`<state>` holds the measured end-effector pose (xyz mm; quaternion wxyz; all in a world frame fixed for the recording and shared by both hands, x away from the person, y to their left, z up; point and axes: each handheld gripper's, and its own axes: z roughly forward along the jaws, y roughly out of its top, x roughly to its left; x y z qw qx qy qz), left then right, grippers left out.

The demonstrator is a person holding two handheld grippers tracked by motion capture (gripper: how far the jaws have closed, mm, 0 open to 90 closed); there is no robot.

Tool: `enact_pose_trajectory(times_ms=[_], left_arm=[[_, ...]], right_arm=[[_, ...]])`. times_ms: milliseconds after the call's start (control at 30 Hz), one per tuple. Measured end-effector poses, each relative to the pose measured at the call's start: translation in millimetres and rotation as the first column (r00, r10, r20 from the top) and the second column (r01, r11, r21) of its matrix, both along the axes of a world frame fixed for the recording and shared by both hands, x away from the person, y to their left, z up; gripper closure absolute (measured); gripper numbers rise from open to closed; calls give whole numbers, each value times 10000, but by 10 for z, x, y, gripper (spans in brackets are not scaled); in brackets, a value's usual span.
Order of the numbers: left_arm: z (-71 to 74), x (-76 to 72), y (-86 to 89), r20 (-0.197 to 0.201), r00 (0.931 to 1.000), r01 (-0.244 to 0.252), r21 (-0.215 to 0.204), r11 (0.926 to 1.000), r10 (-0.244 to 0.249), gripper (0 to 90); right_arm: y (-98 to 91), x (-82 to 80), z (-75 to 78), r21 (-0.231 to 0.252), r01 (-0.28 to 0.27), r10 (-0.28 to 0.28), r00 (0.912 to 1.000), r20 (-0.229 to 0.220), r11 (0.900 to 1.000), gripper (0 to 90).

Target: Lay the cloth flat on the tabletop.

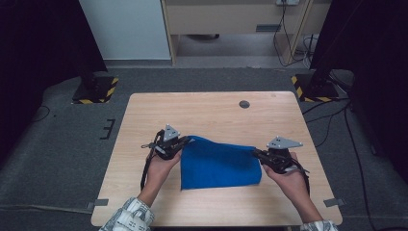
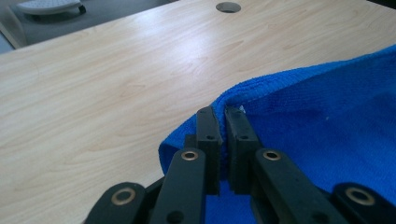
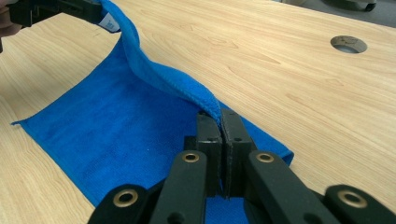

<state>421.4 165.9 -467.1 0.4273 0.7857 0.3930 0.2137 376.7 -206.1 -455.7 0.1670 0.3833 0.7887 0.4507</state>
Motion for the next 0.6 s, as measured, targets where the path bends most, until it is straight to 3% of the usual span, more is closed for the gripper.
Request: enact_pose_trajectory(times_ms=[333,467,600], left_arm=[[198,76,-68,187,9997,176,-40,9998,-175,852],[275,115,-70,186,9996,198,6,9998,-198,851],[314,170,-91,124,9998,144,134,9998,-146,850]], right_arm=[[-31,-34,229,-284,219,-218,9998,36,9994,880],[-68,47,310,-378,376,-373,9993,101,9986,878],[-91,202,297,-392,502,-494,9986,200,9980,875]])
